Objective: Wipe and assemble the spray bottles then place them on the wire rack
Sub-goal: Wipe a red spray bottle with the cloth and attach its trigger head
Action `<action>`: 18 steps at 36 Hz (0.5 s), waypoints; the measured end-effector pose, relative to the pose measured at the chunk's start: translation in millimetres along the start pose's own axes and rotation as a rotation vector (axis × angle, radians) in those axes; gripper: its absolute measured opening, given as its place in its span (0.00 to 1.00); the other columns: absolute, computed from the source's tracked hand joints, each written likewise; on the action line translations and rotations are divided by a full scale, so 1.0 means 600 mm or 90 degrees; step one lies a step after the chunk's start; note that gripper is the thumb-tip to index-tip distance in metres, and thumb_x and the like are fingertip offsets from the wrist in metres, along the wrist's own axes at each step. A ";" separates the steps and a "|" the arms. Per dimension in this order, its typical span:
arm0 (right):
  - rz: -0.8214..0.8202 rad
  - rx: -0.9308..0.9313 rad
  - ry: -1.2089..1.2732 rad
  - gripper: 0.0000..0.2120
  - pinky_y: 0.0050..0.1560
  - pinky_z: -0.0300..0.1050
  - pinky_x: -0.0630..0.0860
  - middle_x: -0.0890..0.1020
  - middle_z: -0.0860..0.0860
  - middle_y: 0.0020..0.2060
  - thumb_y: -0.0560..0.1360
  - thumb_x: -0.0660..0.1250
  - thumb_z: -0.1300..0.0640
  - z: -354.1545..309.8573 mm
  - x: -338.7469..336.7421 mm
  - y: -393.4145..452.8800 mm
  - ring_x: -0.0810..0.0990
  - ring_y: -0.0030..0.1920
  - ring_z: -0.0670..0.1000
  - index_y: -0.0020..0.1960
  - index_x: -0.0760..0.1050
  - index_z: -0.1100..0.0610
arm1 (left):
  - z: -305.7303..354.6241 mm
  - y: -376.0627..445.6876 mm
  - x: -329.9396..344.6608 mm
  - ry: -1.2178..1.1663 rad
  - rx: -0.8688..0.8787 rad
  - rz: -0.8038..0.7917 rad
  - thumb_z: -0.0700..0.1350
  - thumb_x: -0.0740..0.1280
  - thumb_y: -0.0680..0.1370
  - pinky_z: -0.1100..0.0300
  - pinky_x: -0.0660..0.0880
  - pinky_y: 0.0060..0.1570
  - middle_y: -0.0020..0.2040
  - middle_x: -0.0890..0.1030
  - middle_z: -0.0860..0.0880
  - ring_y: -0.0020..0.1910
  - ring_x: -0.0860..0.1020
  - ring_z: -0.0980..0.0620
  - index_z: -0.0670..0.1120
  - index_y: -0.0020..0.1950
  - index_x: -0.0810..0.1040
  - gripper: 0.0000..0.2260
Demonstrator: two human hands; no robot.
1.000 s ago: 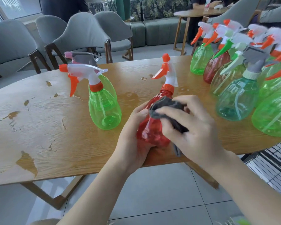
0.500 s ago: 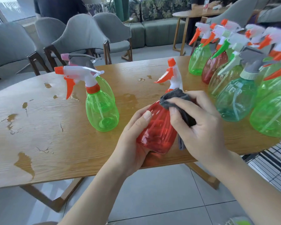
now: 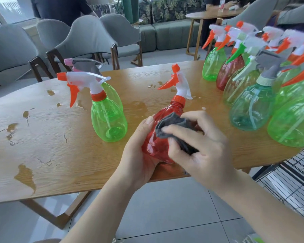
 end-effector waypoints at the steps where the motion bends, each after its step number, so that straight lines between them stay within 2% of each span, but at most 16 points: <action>1: -0.013 -0.025 0.006 0.07 0.52 0.37 0.75 0.80 0.61 0.49 0.77 0.71 0.63 -0.010 0.005 -0.005 0.81 0.45 0.54 0.52 0.87 0.61 | -0.004 -0.002 0.003 -0.007 -0.020 -0.013 0.56 0.64 0.82 0.47 0.81 0.59 0.61 0.82 0.35 0.61 0.82 0.39 0.37 0.65 0.81 0.24; 3: -0.051 -0.090 0.002 0.07 0.51 0.41 0.77 0.81 0.59 0.48 0.77 0.71 0.62 -0.032 0.018 -0.016 0.80 0.44 0.56 0.51 0.88 0.59 | -0.010 -0.007 0.012 -0.032 -0.052 -0.055 0.59 0.61 0.82 0.54 0.82 0.51 0.49 0.85 0.41 0.50 0.85 0.45 0.41 0.52 0.86 0.24; 4: -0.067 -0.124 -0.004 0.07 0.50 0.44 0.78 0.81 0.58 0.48 0.76 0.71 0.62 -0.041 0.025 -0.021 0.80 0.43 0.57 0.51 0.88 0.59 | -0.011 -0.007 0.012 -0.051 -0.060 -0.069 0.60 0.61 0.81 0.55 0.82 0.50 0.46 0.85 0.43 0.47 0.85 0.47 0.42 0.50 0.86 0.24; 7: -0.075 -0.190 -0.034 0.07 0.44 0.53 0.77 0.82 0.57 0.48 0.76 0.72 0.61 -0.053 0.033 -0.029 0.78 0.42 0.58 0.51 0.88 0.58 | -0.010 -0.006 0.008 -0.067 -0.075 -0.068 0.61 0.62 0.81 0.57 0.82 0.49 0.46 0.84 0.44 0.45 0.84 0.48 0.42 0.52 0.86 0.24; 10: -0.059 -0.193 -0.058 0.06 0.43 0.54 0.76 0.84 0.58 0.45 0.76 0.73 0.59 -0.046 0.027 -0.021 0.77 0.44 0.57 0.51 0.88 0.56 | -0.011 -0.008 0.012 -0.047 -0.089 -0.079 0.61 0.60 0.81 0.55 0.83 0.51 0.48 0.84 0.42 0.48 0.85 0.46 0.40 0.54 0.86 0.26; 13: -0.024 -0.141 -0.063 0.07 0.45 0.53 0.78 0.83 0.59 0.46 0.78 0.71 0.59 -0.030 0.014 -0.009 0.78 0.43 0.57 0.51 0.88 0.56 | -0.005 -0.008 0.018 -0.045 -0.060 -0.068 0.57 0.59 0.82 0.54 0.83 0.49 0.49 0.85 0.39 0.49 0.86 0.45 0.39 0.51 0.87 0.25; 16: 0.020 -0.020 -0.038 0.08 0.53 0.43 0.77 0.81 0.59 0.49 0.80 0.69 0.61 0.008 -0.002 0.006 0.80 0.46 0.56 0.53 0.87 0.60 | 0.002 -0.001 0.016 -0.032 -0.023 -0.043 0.53 0.66 0.80 0.52 0.82 0.56 0.57 0.84 0.38 0.55 0.84 0.45 0.39 0.61 0.84 0.20; 18: 0.032 0.091 -0.012 0.09 0.56 0.37 0.74 0.80 0.57 0.51 0.81 0.69 0.62 0.041 -0.008 0.011 0.79 0.51 0.50 0.57 0.85 0.61 | 0.003 0.001 0.011 -0.025 -0.021 -0.028 0.53 0.69 0.77 0.49 0.81 0.61 0.62 0.83 0.38 0.59 0.83 0.44 0.38 0.68 0.80 0.24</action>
Point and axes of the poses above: each hand's wrist, its own y-axis towards the middle knuckle, its own x-axis out of the palm, z = x × y, the point moved 8 cm from there along y, towards the middle knuckle
